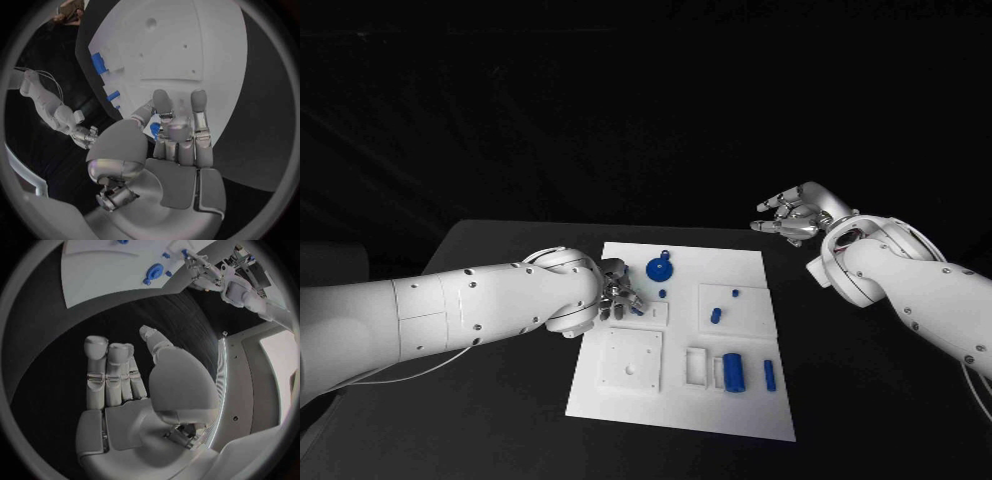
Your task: Assemble the parts on the task board
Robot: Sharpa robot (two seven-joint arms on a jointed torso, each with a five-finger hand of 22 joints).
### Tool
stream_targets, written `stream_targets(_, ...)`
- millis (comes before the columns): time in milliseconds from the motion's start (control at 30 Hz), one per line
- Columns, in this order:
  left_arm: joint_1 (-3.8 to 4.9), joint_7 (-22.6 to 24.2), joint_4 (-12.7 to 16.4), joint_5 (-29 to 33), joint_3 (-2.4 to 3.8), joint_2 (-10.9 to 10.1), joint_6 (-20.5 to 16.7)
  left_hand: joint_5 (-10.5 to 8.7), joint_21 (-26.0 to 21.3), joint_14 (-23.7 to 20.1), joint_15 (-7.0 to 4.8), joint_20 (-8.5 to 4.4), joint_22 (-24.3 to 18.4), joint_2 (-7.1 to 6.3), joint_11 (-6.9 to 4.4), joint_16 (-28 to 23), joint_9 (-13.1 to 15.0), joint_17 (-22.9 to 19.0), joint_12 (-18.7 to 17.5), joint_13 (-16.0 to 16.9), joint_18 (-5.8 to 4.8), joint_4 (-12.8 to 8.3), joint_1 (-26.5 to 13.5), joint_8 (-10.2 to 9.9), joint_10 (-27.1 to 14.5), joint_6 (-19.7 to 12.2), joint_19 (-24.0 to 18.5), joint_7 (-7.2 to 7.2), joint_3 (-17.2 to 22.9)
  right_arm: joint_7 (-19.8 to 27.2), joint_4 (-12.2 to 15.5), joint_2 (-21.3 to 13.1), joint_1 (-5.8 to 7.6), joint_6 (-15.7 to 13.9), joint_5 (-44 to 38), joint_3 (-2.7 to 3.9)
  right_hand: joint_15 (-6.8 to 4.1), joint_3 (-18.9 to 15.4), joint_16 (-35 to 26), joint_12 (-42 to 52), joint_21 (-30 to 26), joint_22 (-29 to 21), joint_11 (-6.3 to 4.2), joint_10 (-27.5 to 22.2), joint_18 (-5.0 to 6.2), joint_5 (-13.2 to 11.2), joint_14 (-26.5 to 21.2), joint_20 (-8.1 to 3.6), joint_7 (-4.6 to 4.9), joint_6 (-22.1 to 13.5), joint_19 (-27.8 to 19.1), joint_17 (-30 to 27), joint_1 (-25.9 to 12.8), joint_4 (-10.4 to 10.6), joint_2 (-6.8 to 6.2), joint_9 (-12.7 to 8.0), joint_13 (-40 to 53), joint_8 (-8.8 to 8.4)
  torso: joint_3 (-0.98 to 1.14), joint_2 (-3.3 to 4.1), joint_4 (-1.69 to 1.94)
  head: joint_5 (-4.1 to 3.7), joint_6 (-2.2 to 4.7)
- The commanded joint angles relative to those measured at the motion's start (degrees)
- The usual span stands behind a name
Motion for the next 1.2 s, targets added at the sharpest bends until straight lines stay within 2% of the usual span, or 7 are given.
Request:
stream_targets(33,-0.06,1.13,0.57,1.04,0.00,-0.23,-4.97,0.40,-0.27,0.58,-0.16,-0.04,0.20,0.47,-0.79,0.06,31.09,0.01,0.31,0.10,-0.62,-0.11,0.16,0.43,2.34,13.99,0.36,-7.20,0.38,0.47,0.01,-0.04,-0.04,0.59,0.12,0.03,-0.08,0.33,-0.09,0.26,-0.20,4.05,0.01,-0.28,0.81,0.18,-0.27,0.10,-0.02,0.27,2.11,-0.08,-0.55,0.06,0.01,-0.09,-0.05,-0.20,0.03,0.01,0.02,-0.01,-0.04)
stream_targets(167,-0.07,1.61,1.22,2.73,0.01,-0.78,-7.18,0.51,-0.44,0.70,-0.21,-0.08,0.44,0.49,-0.80,0.08,31.18,0.02,0.39,0.11,-0.62,-0.19,0.15,0.41,2.34,14.01,0.51,-7.21,0.51,0.46,-0.07,-0.11,-0.04,0.49,0.18,0.03,-0.09,0.36,-0.03,0.26,-0.23,4.05,0.00,-0.30,0.82,0.44,-0.22,0.09,-0.02,0.26,2.13,-0.03,-0.66,0.13,0.00,-0.09,-0.07,-0.21,0.05,-0.02,0.01,-0.04,0.03)
stream_targets(367,-0.07,1.79,1.67,4.11,0.02,-1.39,-7.81,0.51,-0.44,0.70,-0.21,-0.08,0.44,0.49,-0.80,0.08,31.18,0.02,0.39,0.11,-0.62,-0.19,0.15,0.41,2.34,14.01,0.51,-7.21,0.51,0.42,-0.16,-0.17,-0.04,0.48,0.22,0.03,-0.08,0.37,-0.13,0.24,-0.22,4.05,0.01,-0.32,0.81,0.69,-0.28,0.09,-0.01,0.22,2.14,-0.12,-0.68,0.15,-0.03,-0.09,-0.09,-0.21,0.05,-0.01,-0.04,0.05,0.05)
stream_targets(867,-0.07,0.08,0.70,4.52,0.01,-0.51,-3.27,0.44,-2.03,0.56,-0.20,-0.12,2.08,0.54,-0.79,0.04,31.33,-0.34,0.34,0.04,-0.77,-0.39,0.10,0.40,2.34,13.92,0.98,-7.19,0.70,0.36,-0.46,0.08,-0.06,1.01,0.26,0.03,-0.09,0.38,-0.08,0.27,-0.14,4.07,0.00,-0.28,0.80,0.81,-0.25,0.08,-0.01,0.24,2.16,-0.08,-0.70,0.17,-0.02,-0.09,-0.10,-0.20,0.05,0.02,-0.01,0.00,-0.15)
stream_targets(1200,-0.07,-0.45,0.20,3.79,0.01,0.02,-2.82,0.23,-2.47,0.50,-0.14,-0.10,2.39,0.61,-0.75,-0.17,31.28,-0.77,0.18,-0.02,-0.80,-0.38,0.07,0.36,2.33,13.88,1.15,-7.16,0.70,0.36,-0.43,0.10,-0.07,1.01,0.26,0.03,-0.10,0.38,-0.05,0.30,-0.16,4.07,-0.01,-0.28,0.80,0.92,-0.23,0.06,-0.02,0.27,2.19,-0.06,-0.76,0.18,0.00,-0.09,-0.10,-0.21,0.01,0.03,-0.02,-0.01,-0.28)
